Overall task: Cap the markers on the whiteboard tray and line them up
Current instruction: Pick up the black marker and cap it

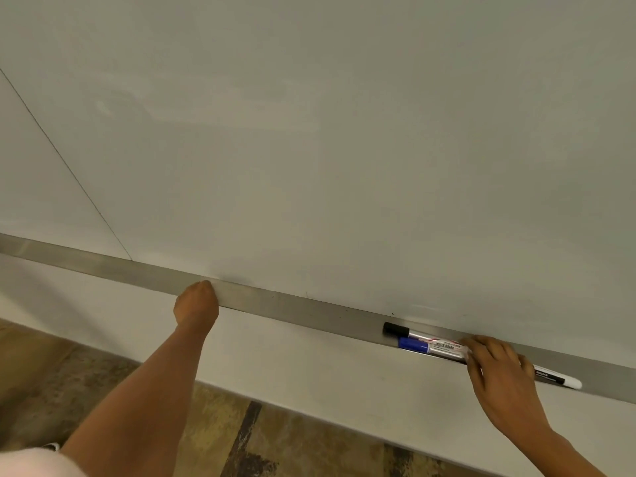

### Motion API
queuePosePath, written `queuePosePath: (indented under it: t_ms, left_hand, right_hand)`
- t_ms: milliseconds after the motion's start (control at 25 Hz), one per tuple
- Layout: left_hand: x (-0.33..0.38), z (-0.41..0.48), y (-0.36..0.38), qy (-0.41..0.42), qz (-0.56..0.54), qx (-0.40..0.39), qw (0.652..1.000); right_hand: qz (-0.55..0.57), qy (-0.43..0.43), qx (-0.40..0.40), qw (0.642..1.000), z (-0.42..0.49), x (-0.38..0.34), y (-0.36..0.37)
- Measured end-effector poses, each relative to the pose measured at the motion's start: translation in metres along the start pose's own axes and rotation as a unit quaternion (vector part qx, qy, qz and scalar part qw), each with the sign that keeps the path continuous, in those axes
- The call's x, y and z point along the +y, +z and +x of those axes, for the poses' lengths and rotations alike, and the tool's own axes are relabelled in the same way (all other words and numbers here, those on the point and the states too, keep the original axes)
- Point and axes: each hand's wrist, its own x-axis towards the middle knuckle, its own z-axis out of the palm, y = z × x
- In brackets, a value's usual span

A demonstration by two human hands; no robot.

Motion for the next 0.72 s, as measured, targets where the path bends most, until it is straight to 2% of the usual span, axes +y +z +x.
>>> queuePosePath:
  t_ms: [240,440,720]
  left_hand:
    - [0.013,-0.005,0.001,0.002,-0.059,0.025,0.998]
    - [0.053,-0.023,0.003,0.082,-0.091,0.031,0.992]
    - [0.127,-0.089,0.023,0.156,-0.172,-0.006,0.973]
  right_hand:
    - [0.014,0.004,0.009,1.0,0.0,0.003,-0.003]
    - [0.035,0.008,0.01,0.999,-0.001,0.013,-0.01]
    - [0.053,0.033,-0.022,0.998,-0.011,0.047,-0.021]
